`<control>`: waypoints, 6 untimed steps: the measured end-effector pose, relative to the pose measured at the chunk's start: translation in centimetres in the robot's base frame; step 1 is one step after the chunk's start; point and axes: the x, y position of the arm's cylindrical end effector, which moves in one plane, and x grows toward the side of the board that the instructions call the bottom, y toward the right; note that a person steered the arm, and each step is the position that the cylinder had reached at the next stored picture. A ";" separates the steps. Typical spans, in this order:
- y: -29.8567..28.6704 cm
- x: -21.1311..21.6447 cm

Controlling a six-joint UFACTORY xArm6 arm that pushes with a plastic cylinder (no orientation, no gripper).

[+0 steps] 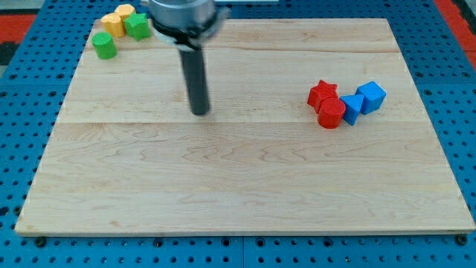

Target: Push the red star to the top of the blue triangle

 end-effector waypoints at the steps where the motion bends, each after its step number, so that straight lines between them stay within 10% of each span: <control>1: 8.1 1.8; 4: 18.1 -7.7; 6: 21.8 -4.6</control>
